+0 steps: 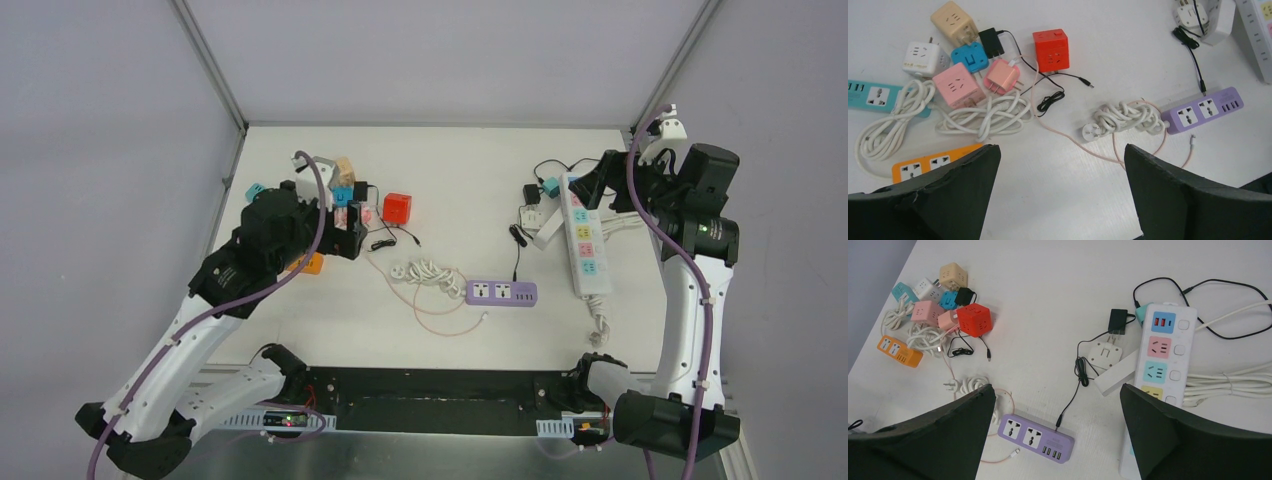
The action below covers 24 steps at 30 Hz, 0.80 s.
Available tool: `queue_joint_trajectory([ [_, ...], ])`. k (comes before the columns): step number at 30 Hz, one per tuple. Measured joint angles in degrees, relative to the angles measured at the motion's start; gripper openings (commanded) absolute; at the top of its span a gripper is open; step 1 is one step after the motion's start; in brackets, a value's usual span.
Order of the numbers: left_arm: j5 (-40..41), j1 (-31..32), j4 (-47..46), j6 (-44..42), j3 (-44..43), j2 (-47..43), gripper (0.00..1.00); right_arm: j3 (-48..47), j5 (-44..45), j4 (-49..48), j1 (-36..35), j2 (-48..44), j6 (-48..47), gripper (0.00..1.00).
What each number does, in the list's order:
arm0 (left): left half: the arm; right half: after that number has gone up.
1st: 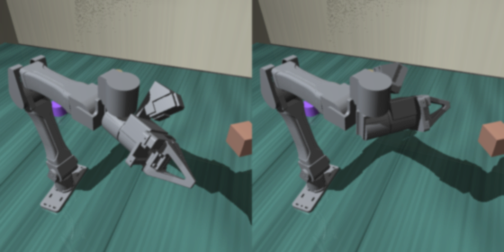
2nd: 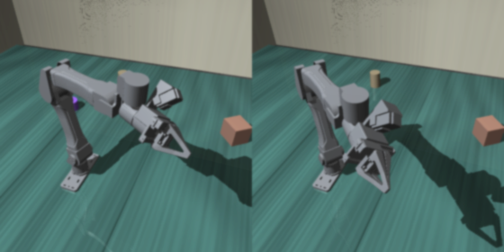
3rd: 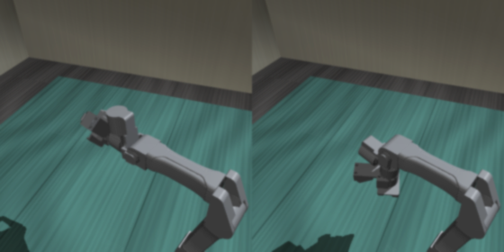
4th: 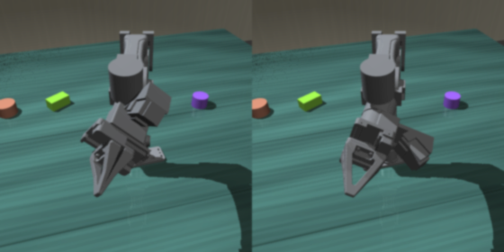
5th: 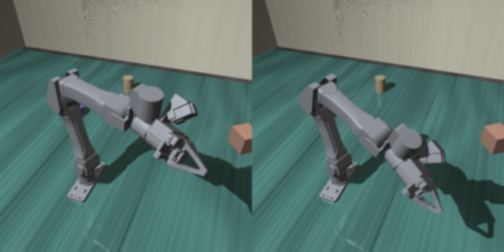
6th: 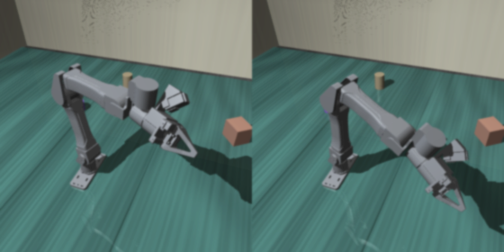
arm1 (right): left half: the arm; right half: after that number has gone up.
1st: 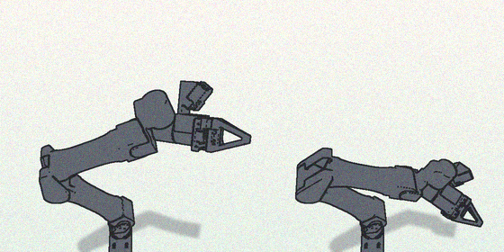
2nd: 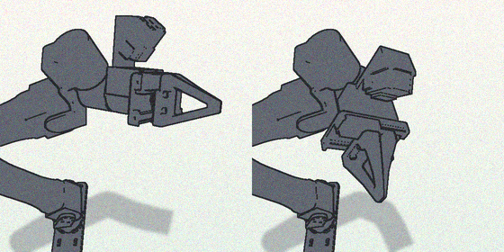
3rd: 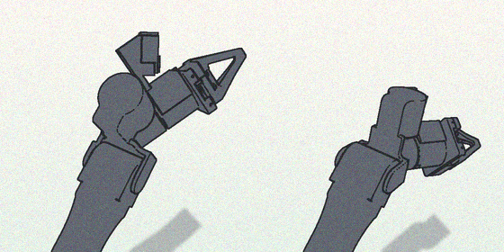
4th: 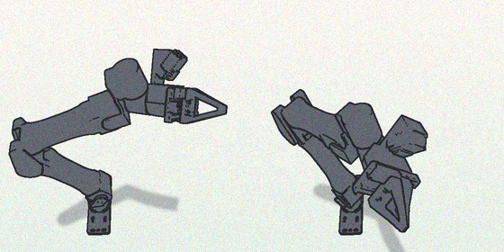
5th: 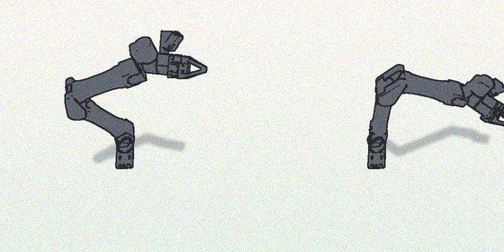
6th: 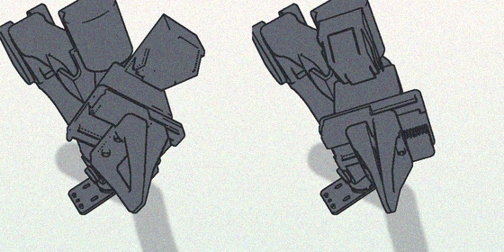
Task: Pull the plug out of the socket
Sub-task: Reset both arms
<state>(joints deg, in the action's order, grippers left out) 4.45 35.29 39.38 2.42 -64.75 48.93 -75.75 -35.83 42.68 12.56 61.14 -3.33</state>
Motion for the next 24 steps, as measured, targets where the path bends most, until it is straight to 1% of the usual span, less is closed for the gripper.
queue_joint_trajectory([
  [7,0.1,-5.3,-3.0,1.9,1.7,-5.5,0.99,0.0,0.0,0.6,0.0,0.0,0.0,1.0],
  [16,0.2,-5.8,-3.8,2.1,2.2,-2.1,0.99,0.0,0.0,1.0,0.0,0.0,0.0,1.0],
  [24,0.2,-5.8,-3.8,2.0,2.5,-2.0,0.99,0.0,0.0,1.2,0.0,0.0,-0.2,1.0],
])
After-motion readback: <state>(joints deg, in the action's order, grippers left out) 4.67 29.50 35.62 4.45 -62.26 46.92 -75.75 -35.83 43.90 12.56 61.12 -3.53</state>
